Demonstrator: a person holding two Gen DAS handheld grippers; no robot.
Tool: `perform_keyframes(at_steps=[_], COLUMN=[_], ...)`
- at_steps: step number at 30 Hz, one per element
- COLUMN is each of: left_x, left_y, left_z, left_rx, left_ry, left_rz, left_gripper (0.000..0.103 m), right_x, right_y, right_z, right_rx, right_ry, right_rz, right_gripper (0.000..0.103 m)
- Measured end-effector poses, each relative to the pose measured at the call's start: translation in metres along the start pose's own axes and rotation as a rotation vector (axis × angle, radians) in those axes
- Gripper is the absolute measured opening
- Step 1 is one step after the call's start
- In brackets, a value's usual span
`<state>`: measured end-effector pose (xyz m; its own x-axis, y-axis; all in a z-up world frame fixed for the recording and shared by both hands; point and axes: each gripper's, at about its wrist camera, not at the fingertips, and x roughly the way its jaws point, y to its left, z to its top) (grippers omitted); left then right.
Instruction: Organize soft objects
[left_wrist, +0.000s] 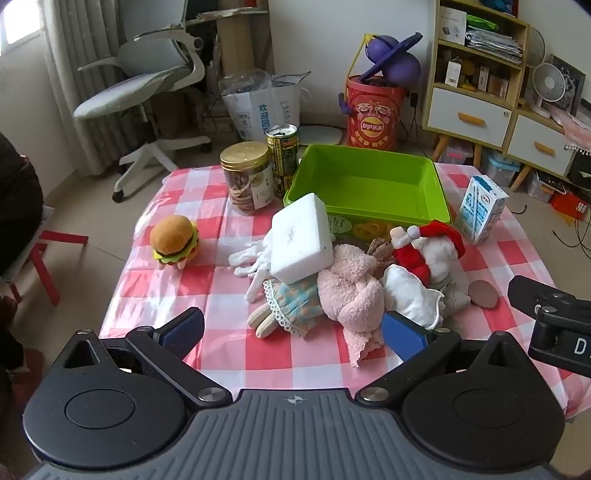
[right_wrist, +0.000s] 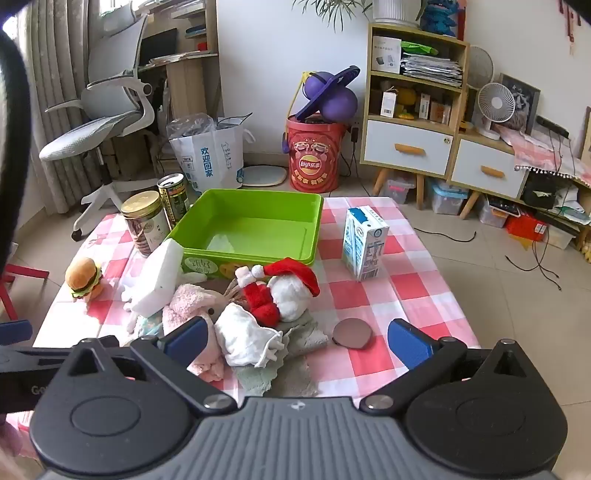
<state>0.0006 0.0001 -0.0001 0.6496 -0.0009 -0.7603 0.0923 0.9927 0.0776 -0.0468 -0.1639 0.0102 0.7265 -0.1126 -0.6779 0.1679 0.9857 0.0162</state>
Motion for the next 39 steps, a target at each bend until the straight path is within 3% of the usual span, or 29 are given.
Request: perform_keyframes(at_steps=[39], left_x=[0.0005], left_y=[0.0032], left_z=[0.0001], left_rx=[-0.004], left_ry=[-0.013], left_rz=[0.006], left_gripper=[0.098], right_x=[0.0005], right_y=[0.0016], right_z=[0.0002], right_rx=[0.006], right_ry=[0.014], right_rz=[0.007], right_gripper=[0.074])
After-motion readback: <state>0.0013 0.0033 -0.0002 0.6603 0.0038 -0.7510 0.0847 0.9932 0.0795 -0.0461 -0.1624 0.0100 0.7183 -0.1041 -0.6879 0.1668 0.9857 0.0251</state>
